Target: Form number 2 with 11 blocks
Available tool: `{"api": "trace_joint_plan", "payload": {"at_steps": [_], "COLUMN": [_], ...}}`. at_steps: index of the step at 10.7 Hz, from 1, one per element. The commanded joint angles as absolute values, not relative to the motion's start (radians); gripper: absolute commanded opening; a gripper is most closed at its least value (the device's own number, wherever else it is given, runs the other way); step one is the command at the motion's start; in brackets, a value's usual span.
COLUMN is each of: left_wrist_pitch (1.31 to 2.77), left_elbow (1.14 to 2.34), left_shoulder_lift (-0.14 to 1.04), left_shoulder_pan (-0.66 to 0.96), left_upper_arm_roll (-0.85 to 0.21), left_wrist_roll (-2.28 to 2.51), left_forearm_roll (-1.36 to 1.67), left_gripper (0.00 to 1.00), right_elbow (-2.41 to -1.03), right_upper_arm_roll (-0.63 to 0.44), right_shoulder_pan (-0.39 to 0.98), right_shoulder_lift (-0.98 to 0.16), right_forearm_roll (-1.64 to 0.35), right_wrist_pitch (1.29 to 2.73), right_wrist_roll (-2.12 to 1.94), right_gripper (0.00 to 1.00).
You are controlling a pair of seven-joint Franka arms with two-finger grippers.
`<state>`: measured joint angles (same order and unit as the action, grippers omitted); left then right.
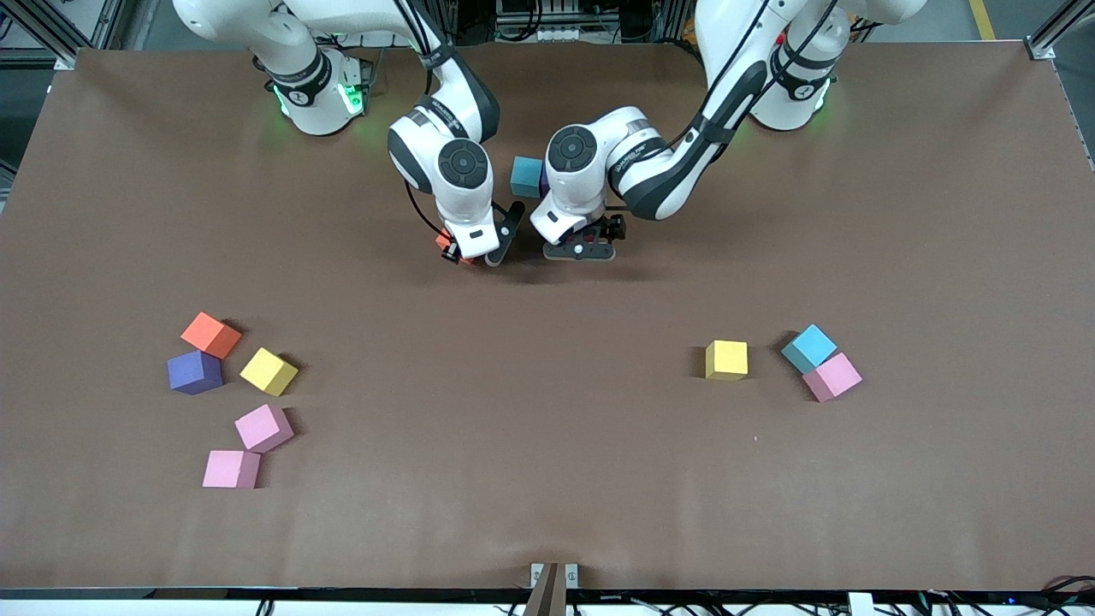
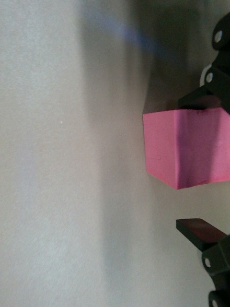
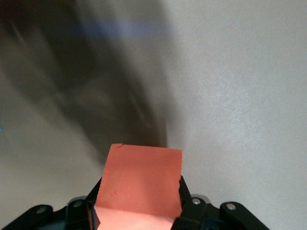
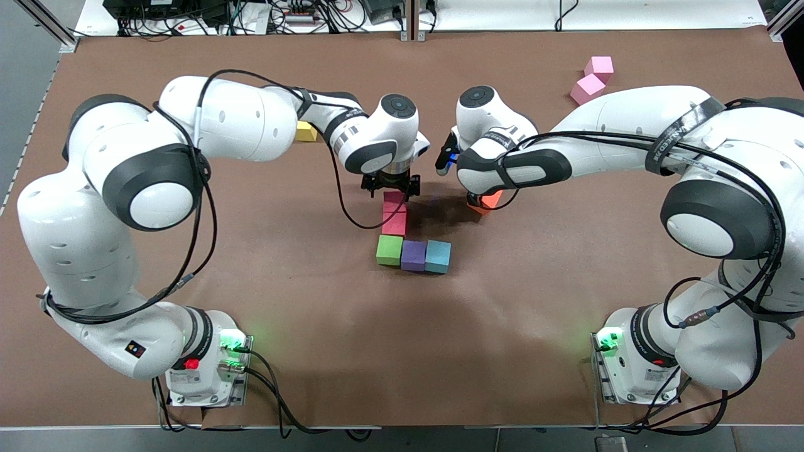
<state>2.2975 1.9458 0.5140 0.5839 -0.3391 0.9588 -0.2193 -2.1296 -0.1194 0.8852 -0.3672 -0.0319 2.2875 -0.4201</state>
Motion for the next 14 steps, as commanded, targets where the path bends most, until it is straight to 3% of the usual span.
{"api": "trace_joint_plan", "payload": {"at_steps": [1, 10, 14], "left_wrist_pitch": [2.257, 2.231, 2.126], "left_elbow": [1.953, 1.937, 1.905], "left_shoulder_lift": [0.454, 0.315, 0.268], "left_shoulder_pan": [0.566, 0.419, 0.350], "left_upper_arm_roll": [-0.342, -0.330, -0.240], "left_wrist_roll": [0.968, 0.922, 0.913], "left_forearm_roll": [-0.247, -0.221, -0.215], "left_gripper": [1.00, 1.00, 1.00], "right_elbow": [-2.099, -1.959, -1.905], "right_upper_arm_roll": [-0.110, -0.015, -0.009], "right_shoulder_pan": [0.882, 0.904, 0.936], "right_shoulder_lift": [-0.394, -0.489, -0.544], "right_forearm_roll": [-0.034, -0.035, -0.037], "right_wrist_pitch": [2.301, 2.345, 2.393], "right_wrist_roll": [-0.437, -0.426, -0.426], "right_gripper": [0.12, 0.12, 0.12]}}
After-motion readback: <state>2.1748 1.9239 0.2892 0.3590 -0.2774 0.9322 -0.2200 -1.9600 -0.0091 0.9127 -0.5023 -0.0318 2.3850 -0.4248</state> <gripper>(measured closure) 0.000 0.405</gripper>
